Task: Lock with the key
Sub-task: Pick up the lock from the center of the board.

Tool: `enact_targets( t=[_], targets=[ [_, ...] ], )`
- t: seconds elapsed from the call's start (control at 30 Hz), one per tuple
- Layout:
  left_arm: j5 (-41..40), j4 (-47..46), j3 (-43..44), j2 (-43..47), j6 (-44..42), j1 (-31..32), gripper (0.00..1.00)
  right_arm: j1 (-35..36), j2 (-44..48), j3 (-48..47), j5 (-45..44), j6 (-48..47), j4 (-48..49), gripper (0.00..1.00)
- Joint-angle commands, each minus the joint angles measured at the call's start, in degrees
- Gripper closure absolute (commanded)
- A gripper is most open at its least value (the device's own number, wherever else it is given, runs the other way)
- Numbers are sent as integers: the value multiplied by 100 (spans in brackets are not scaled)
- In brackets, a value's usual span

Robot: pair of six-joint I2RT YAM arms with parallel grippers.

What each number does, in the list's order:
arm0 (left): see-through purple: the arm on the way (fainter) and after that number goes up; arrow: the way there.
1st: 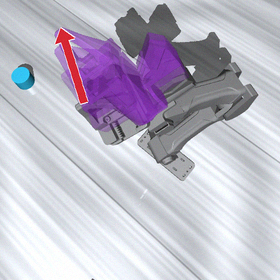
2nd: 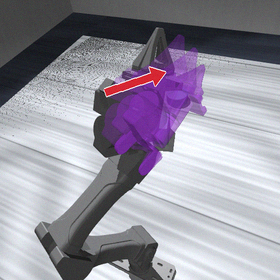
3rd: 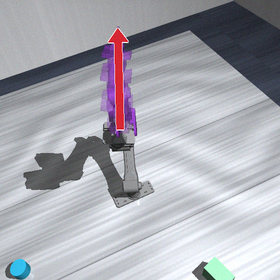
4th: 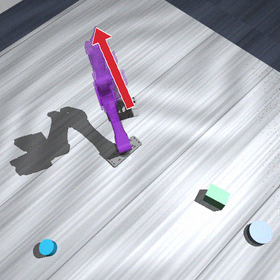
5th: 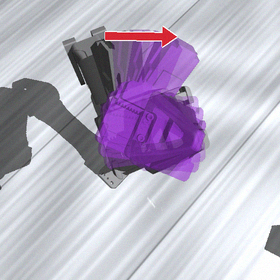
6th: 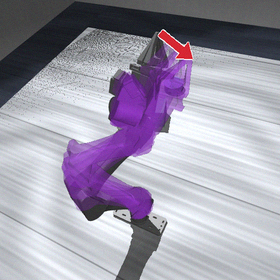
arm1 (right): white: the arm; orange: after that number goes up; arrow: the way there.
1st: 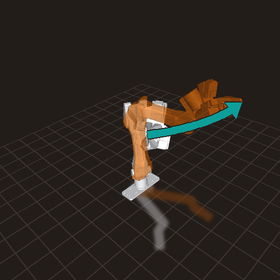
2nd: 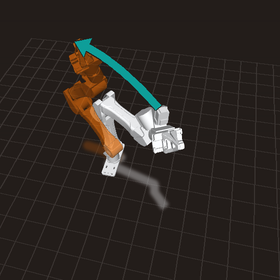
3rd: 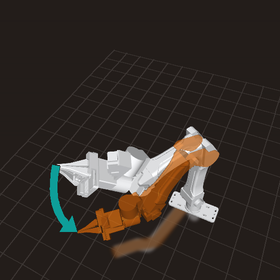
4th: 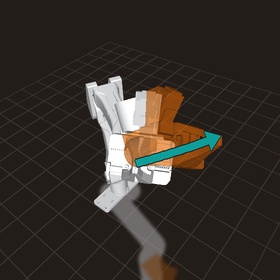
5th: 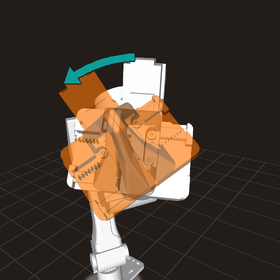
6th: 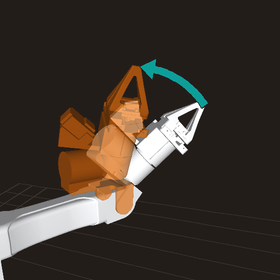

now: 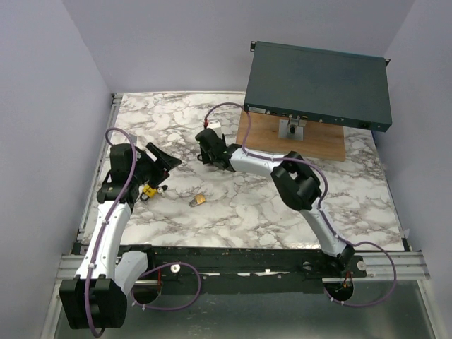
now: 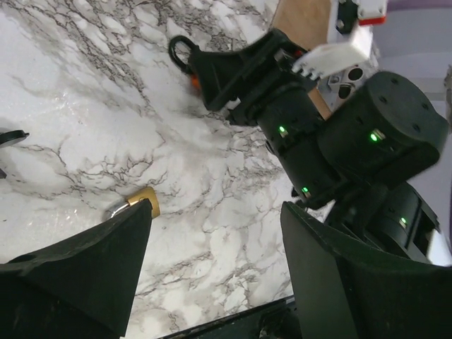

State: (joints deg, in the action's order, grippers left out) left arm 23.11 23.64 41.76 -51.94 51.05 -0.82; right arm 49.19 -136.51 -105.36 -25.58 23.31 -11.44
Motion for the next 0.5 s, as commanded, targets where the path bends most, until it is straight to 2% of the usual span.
enact_targets(
  t=[0.0, 0.2, 0.47],
  targets=[
    [-3, -315, -263, -222, 67, -50, 29, 85, 774, 1021, 136, 549, 192, 66],
    [68, -698, -569, -544, 108, 64, 31, 82, 1685, 2213, 344, 898, 560, 71],
    [29, -1130, -652, -1252, 302, 702, 38, 78, 2646, 3279, 583, 1062, 1084, 73]
  ],
)
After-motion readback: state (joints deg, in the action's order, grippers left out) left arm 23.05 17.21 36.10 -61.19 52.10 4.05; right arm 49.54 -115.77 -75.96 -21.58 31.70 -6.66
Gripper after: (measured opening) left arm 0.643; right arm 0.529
